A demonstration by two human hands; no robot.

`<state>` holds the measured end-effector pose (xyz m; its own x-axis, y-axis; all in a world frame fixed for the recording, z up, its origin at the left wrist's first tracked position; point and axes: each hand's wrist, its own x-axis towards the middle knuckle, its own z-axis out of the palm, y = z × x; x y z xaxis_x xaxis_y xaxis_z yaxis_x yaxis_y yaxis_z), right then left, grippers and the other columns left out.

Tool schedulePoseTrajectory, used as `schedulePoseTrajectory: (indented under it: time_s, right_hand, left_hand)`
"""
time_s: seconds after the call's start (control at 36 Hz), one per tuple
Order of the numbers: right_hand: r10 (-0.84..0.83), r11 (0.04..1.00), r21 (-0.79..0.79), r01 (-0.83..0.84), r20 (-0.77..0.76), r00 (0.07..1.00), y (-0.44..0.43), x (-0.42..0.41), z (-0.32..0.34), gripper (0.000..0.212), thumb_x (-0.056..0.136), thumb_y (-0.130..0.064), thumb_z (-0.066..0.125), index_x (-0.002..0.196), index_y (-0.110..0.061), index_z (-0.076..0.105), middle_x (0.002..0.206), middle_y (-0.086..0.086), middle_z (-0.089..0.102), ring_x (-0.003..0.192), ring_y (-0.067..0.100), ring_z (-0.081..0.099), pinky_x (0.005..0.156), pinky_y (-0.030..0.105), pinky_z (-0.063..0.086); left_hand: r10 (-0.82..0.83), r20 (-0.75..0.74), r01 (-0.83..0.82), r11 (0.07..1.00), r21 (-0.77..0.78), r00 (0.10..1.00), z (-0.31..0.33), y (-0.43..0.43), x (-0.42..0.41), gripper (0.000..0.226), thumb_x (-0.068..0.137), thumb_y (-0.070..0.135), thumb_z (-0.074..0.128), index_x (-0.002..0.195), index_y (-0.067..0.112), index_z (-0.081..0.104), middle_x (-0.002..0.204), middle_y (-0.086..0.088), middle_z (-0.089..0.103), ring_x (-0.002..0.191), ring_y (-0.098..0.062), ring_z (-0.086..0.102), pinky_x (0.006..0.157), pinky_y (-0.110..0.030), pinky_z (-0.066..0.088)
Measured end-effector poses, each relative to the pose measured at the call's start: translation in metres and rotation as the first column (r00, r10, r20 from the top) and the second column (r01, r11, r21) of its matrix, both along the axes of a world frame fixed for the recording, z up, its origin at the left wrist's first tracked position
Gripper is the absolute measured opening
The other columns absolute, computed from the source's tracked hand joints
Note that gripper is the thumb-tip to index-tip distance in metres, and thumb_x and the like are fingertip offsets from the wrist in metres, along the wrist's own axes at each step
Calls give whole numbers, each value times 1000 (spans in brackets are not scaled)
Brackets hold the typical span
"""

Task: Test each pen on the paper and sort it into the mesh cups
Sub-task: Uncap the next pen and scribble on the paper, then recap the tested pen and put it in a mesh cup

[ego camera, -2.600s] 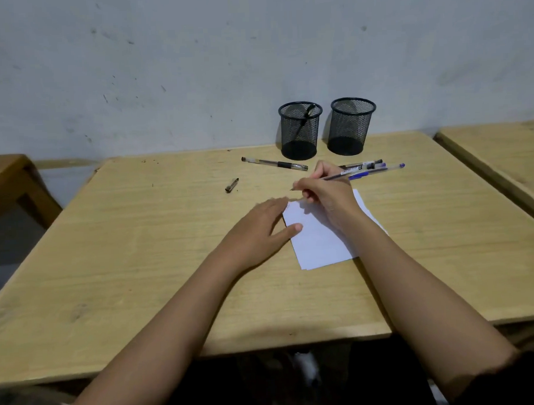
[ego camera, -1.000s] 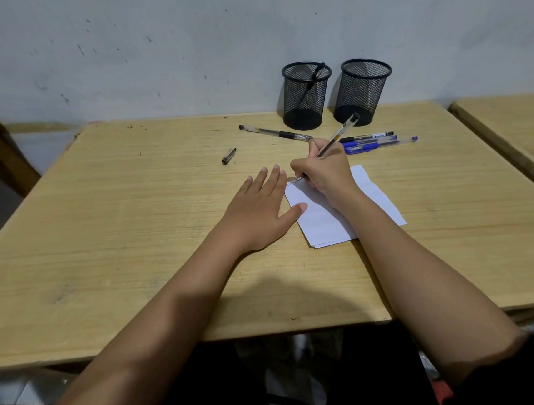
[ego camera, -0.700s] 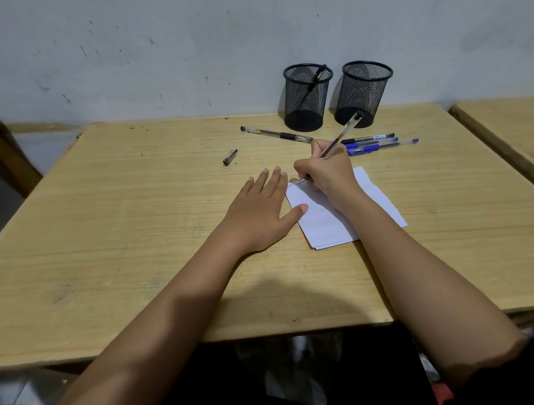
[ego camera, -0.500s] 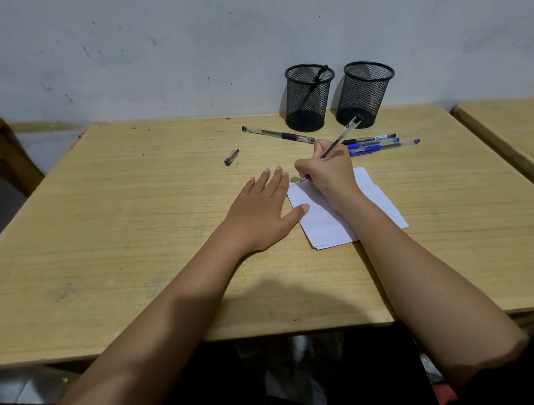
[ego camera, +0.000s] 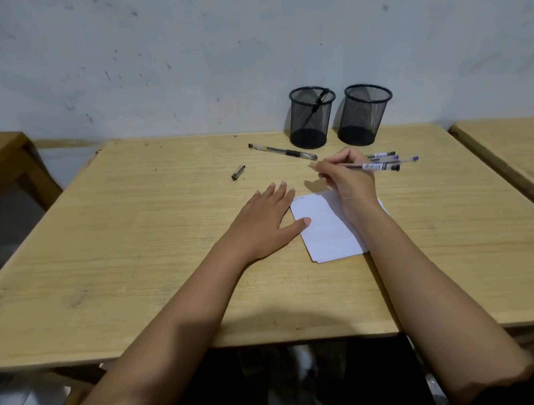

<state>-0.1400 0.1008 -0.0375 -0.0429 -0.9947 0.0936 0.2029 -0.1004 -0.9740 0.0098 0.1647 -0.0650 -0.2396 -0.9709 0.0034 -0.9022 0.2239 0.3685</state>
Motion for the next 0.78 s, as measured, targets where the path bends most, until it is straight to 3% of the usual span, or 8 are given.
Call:
schedulePoseTrajectory:
  time_s: [0.08,0.17,0.36,0.47,0.58,0.67,0.78]
  right_hand:
    - [54,999,-5,-53,58,997,0,-1,1,11,76,4,69,79,-5,64,78,9,66,76,16,64,71,20,56]
    - [73,997,19,-77,130,989,0,-1,5,10,77,5,67,85,-2,67,83,12,68,81,19,67,78,23,57]
    - [144,989,-4,-145,76,987,-2,-7,25,10,76,7,67,85,4,66,80,13,69,71,18,70,71,20,57]
    - [188,982,-32,-186,90,978,-6,-9,38,10,75,11,66,84,9,65,69,8,70,65,17,69,67,18,56]
    - [200,980,-29,-198,86,976,-9,-9,46,10,76,11,65,86,10,64,75,14,68,65,17,69,70,20,57]
    - [212,977,-26,-210,112,971,-11,-7,48,8,76,10,66,79,3,66,70,10,70,67,17,69,71,20,57]
    - [232,972,-10,-233,149,961,-11,-4,47,7,76,10,65,82,7,65,70,10,71,67,17,70,67,18,56]
  left_hand:
    - [-4,-21,4,1000,0,1000,1,1,0,70,94,56,34,150,20,13,159,4,3,146,-8,0,118,-30,-1]
    - [2,-24,-2,1000,-3,1000,3,2,0,71,93,56,35,150,19,13,159,4,5,146,-7,3,118,-30,1]
    - [44,-63,-46,998,-36,997,16,2,5,73,92,59,32,150,19,14,159,4,9,145,-10,10,114,-31,14]
    - [180,-36,-183,977,-111,983,24,-14,20,68,94,52,36,147,11,23,156,-4,22,143,-19,19,114,-36,23]
    - [414,-88,-423,882,-208,906,22,-39,40,46,95,37,43,125,2,49,134,-12,47,123,-28,41,97,-40,41]
    - [444,-104,-456,873,-172,890,17,-50,49,39,95,34,45,101,-2,59,117,-17,53,110,-32,47,88,-41,44]
    - [447,-193,-480,858,-184,873,8,-55,52,35,94,26,50,90,-5,65,105,-16,57,100,-31,52,81,-38,46]
